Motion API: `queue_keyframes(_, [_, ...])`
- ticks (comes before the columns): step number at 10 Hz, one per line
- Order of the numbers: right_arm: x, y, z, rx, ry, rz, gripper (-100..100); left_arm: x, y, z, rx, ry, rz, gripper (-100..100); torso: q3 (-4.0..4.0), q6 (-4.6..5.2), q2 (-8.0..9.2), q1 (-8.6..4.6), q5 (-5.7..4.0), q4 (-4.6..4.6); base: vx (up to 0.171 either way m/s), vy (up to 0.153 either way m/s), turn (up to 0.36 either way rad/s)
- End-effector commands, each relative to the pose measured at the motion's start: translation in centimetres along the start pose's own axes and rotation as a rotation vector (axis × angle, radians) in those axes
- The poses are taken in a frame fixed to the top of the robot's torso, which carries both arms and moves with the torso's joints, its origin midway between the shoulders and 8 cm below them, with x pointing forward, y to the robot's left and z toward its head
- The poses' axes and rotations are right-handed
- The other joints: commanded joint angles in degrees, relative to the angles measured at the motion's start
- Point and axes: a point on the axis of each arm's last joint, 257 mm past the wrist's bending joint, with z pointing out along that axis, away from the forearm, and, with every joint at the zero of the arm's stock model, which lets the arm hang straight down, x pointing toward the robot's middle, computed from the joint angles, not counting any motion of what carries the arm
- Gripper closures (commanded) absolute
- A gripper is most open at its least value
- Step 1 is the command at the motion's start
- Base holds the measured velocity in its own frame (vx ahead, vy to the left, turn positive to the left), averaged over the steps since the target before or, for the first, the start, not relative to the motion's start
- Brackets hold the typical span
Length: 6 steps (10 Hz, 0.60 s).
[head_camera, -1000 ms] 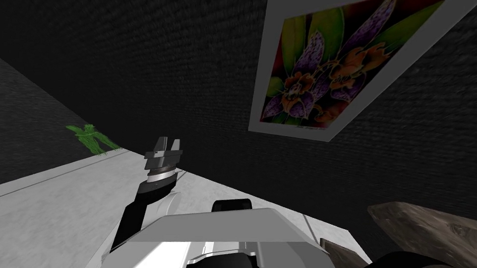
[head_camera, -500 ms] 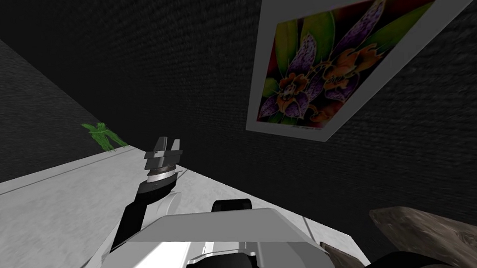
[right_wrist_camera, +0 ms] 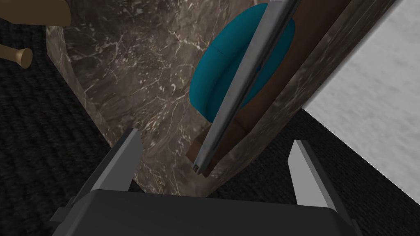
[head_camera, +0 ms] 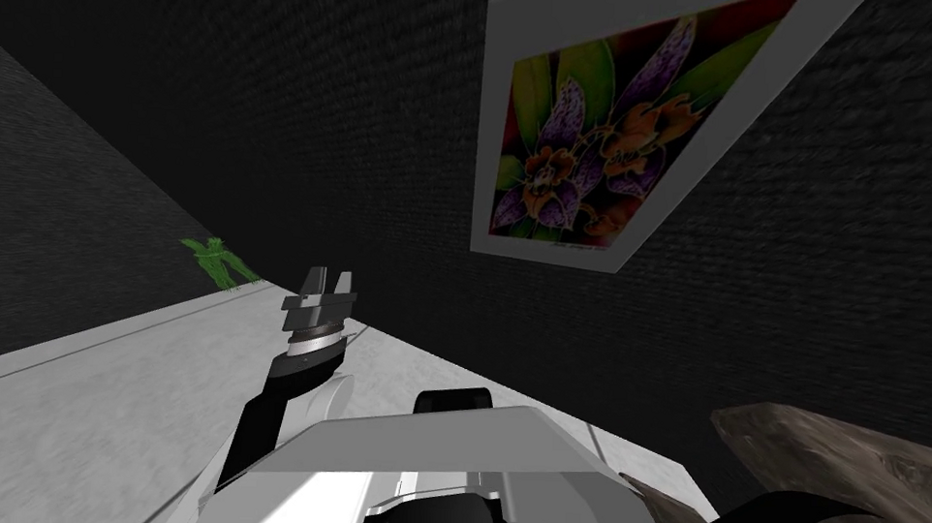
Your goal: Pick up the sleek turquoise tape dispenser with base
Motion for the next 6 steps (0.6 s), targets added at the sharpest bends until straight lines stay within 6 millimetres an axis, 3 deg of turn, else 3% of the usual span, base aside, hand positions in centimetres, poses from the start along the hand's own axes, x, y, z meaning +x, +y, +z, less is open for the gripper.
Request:
queue_keyframes(1, [0.0, 0.0, 0.0, 0.000, 0.000, 0.000, 0, 0.0, 0.0, 0.0, 0.000, 0.000, 0.000, 0, 0.00, 0.00, 0.00, 0.00, 0.00, 0.00, -0.003, -0.007, 0.000])
queue_keyframes(2, [1.0, 0.9, 0.5, -0.005, 0.021, 0.020, -100, 0.0, 0.0, 0.0, 0.000, 0.000, 0.000, 0, -0.03, 0.00, -0.06, 0.11, 0.03, -0.02, -0.046, -0.023, 0.232])
queue_keyframes(4, [1.1, 1.1, 0.7, -0.008, 0.024, 0.020, -100, 0.0, 0.0, 0.0, 0.000, 0.000, 0.000, 0, 0.07, -0.04, 0.13, -0.01, 0.01, 0.02, -0.061, -0.038, 0.140])
queue_keyframes(5, [1.1, 1.1, 0.7, -0.007, 0.026, 0.024, 100, 0.0, 0.0, 0.0, 0.000, 0.000, 0.000, 0, 0.04, 0.02, 0.06, 0.05, 0.02, 0.02, -0.005, -0.005, -0.007])
queue_keyframes(6, [1.1, 1.1, 0.7, -0.007, 0.026, 0.024, 100, 0.0, 0.0, 0.0, 0.000, 0.000, 0.000, 0, -0.02, 0.01, -0.03, 0.12, 0.04, -0.01, 0.000, 0.000, 0.000])
